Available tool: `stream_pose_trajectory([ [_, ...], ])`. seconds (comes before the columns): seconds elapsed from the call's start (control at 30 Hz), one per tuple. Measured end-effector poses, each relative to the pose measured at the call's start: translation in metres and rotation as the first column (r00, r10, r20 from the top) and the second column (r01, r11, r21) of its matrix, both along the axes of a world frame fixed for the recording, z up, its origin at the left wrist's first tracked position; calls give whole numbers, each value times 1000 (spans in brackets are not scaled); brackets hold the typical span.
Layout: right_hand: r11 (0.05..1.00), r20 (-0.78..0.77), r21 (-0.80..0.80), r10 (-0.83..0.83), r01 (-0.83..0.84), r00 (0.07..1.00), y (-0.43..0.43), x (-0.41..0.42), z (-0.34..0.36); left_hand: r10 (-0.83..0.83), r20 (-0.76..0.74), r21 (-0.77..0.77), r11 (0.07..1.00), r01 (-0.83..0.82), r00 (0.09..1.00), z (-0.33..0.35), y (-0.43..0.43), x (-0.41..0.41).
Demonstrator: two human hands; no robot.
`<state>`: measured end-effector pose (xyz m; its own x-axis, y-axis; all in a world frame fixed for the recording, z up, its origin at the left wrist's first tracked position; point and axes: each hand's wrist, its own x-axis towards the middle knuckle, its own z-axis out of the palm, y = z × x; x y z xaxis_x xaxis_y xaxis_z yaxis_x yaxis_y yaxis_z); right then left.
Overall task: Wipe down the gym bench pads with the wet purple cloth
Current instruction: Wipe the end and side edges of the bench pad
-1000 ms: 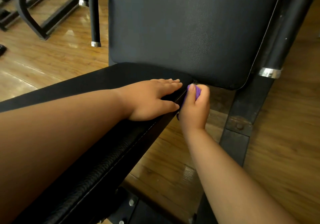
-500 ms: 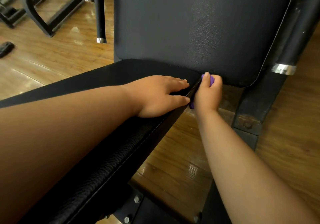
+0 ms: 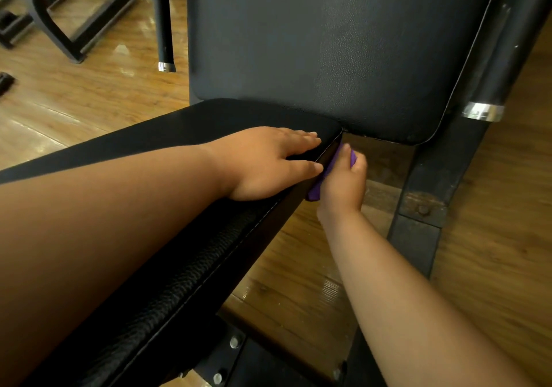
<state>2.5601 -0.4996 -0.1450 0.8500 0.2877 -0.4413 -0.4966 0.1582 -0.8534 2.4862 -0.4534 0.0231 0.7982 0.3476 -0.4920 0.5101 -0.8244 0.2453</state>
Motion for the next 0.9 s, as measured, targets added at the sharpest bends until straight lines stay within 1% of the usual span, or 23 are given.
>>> stream_pose_trajectory([
  [0.07, 999, -41, 54, -2, 4, 999, -3, -6, 2, 3, 9, -8, 1000, -3, 1000, 0, 0, 0],
  [0.1, 998, -54, 53, -13, 16, 998, -1, -2, 1, 7, 13, -12, 1000, -6, 1000, 0, 0, -1],
  [0.27, 1000, -86, -18, -20, 18, 996, 15, 23, 0, 3, 11, -9, 1000, -3, 1000, 0, 0, -1],
  [0.3, 999, -63, -43, -12, 10, 998, 13, 20, 0, 2, 11, -11, 1000, -1, 1000, 0, 1, -1],
  [0.4, 994, 72, -112, 19, -11, 997, 1, 4, 1, -9, 5, -13, 1000, 9, 1000, -1, 2, -1],
  [0.5, 987, 229, -153, 76, -41, 970, -12, -8, 1, -22, 10, -11, 1000, 22, 1000, -2, 3, -1],
  [0.6, 962, 343, -235, 219, -143, 914, -26, -6, 5, -28, 12, -17, 999, 28, 1000, -3, 3, -1],
  [0.73, 866, 378, -388, 463, -316, 802, -53, 9, 23, -60, -7, -14, 998, 60, 998, 0, 4, -1],
  [0.8, 796, 400, -487, 568, -358, 719, -69, 15, 38, -78, -8, -2, 997, 78, 997, 5, 2, -2],
  [0.9, 658, 420, -675, 715, -334, 558, -93, 16, 67, -100, 20, 58, 993, 99, 995, 12, -2, -5],
])
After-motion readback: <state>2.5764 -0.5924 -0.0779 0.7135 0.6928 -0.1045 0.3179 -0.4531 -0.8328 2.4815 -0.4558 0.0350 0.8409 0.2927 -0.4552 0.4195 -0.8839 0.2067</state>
